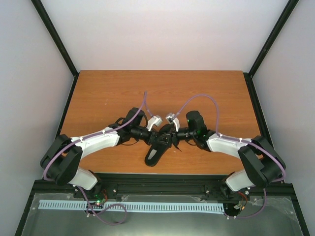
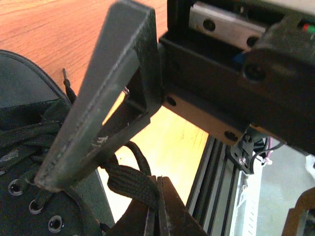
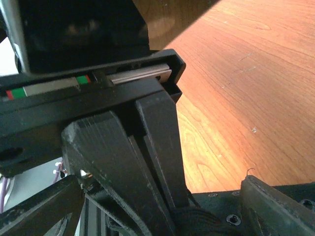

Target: Tie the shoes

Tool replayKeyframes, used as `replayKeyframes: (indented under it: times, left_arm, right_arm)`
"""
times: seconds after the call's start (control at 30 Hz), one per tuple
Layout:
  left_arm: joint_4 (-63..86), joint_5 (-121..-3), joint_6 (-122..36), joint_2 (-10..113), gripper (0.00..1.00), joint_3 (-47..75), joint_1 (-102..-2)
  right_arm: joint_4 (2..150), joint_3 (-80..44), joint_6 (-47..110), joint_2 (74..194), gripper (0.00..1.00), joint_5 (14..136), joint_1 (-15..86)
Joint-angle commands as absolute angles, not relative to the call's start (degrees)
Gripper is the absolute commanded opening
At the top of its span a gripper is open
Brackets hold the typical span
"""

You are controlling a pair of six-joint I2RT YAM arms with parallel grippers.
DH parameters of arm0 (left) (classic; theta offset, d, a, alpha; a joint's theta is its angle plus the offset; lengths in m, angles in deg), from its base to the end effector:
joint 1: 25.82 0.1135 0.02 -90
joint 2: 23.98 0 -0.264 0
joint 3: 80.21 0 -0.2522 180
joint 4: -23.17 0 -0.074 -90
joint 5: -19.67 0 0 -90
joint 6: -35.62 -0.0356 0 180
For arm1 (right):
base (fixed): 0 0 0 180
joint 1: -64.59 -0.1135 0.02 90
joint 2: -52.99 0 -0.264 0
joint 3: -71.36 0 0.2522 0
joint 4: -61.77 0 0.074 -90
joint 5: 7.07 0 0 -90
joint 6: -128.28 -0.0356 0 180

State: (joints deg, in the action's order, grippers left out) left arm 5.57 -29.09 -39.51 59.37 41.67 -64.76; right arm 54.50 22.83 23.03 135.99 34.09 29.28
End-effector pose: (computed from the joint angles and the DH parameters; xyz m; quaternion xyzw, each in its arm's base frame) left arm 0.2120 -0.2014 0.1997 0.3167 0.8095 -0.4573 0.1879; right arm 0.2150 0.1851 0.1883 -0.3475 0.7278 0.5217 0.2783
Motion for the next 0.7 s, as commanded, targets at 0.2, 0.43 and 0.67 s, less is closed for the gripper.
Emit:
replayKeyframes:
  times: [0.2, 0.43, 0.67]
  left_arm:
    - [18.26, -29.41, -27.55, 59.29, 0.01, 45.32, -64.89]
    - [20.36, -29.91, -23.92, 59.39, 0.01, 46.43, -64.93]
    - [16.92, -32.52, -24.80, 58.60, 0.01, 46.98, -64.93]
  right_arm:
    - [47.25, 25.76, 20.87, 138.02, 0.88, 35.84, 26.65]
    - [43.21, 27.54, 19.17, 138.64, 0.87, 44.61, 23.41]
    - [48.94, 31.63, 21.41, 127.97, 0.90, 55.80, 23.41]
